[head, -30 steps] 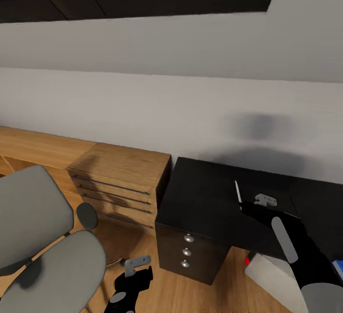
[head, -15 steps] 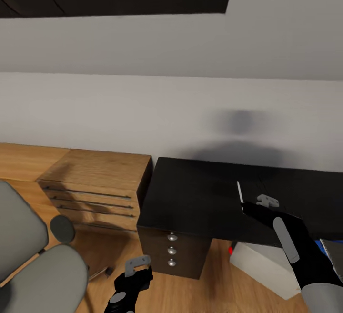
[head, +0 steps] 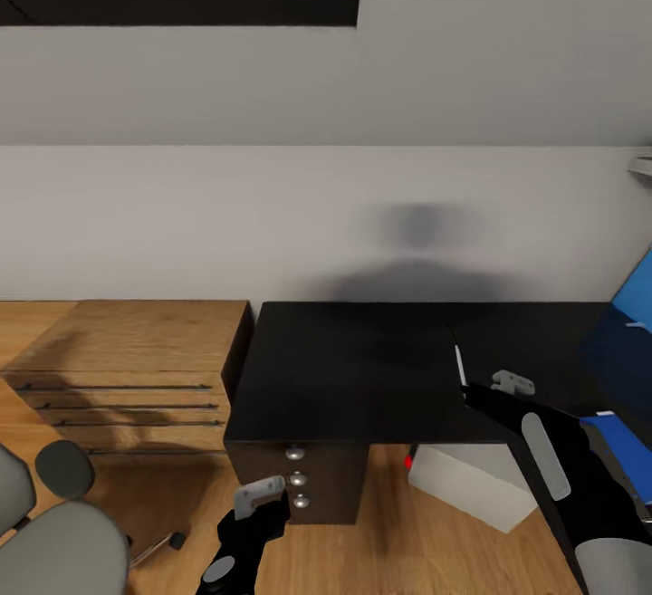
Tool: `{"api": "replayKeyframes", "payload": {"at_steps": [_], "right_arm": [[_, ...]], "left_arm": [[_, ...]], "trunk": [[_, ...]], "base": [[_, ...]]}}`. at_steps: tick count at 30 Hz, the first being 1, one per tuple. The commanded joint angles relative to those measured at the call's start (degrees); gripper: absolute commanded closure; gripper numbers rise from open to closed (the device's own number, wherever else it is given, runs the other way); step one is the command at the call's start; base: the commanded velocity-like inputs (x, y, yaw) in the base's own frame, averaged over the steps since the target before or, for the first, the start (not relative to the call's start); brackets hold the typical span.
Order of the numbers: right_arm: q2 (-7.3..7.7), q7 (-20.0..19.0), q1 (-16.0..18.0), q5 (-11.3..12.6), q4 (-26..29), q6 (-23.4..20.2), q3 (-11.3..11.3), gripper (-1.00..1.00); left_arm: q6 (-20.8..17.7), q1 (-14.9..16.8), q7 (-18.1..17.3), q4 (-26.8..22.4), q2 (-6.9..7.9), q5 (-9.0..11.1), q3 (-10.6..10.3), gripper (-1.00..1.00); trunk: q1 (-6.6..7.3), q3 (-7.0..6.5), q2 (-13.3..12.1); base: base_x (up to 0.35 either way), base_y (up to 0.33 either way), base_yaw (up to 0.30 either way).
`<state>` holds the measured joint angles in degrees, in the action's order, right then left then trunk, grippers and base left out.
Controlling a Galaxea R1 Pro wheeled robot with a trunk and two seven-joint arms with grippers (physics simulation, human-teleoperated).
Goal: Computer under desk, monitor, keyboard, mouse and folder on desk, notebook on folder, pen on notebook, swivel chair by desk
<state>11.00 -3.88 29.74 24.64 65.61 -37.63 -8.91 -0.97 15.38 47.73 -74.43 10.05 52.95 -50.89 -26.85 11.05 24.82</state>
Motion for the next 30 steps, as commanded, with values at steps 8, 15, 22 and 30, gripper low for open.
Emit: {"api": "replayKeyframes", "payload": {"at_steps": [8,15,22,30], "right_arm": [[-0.02,0.59,0.05,-0.26,0.04,-0.09,-1.32,1.00],[-0.02,0.63,0.05,-0.29,-0.01,-0.02,-1.37,1.00],[-0.02,0.63,0.05,-0.30,-0.31,0.02,-1.39,1.00],[-0.02,1.61,0.05,-0.50,-0.39,0.01,-1.37,1.00]], "left_arm": [[2.79,0.08,13.41,-12.75,5.16,0.14,-13.21,-1.00],[3.81,0.08,14.63,-13.44,5.56,0.16,-14.21,-1.00],[3.86,0.08,14.69,-13.38,5.58,0.22,-14.24,-1.00],[3.87,0.08,14.76,-13.37,5.59,0.17,-14.24,-1.00]], "trunk": [[-0.04,0.00,0.12],[-0.04,-0.14,0.12],[-0.04,-0.28,0.12],[-0.04,-0.44,0.12]], "base": [[0.000,0.000,-0.295],[0.000,0.000,-0.295],[0.000,0.000,-0.295],[0.000,0.000,-0.295]]}}
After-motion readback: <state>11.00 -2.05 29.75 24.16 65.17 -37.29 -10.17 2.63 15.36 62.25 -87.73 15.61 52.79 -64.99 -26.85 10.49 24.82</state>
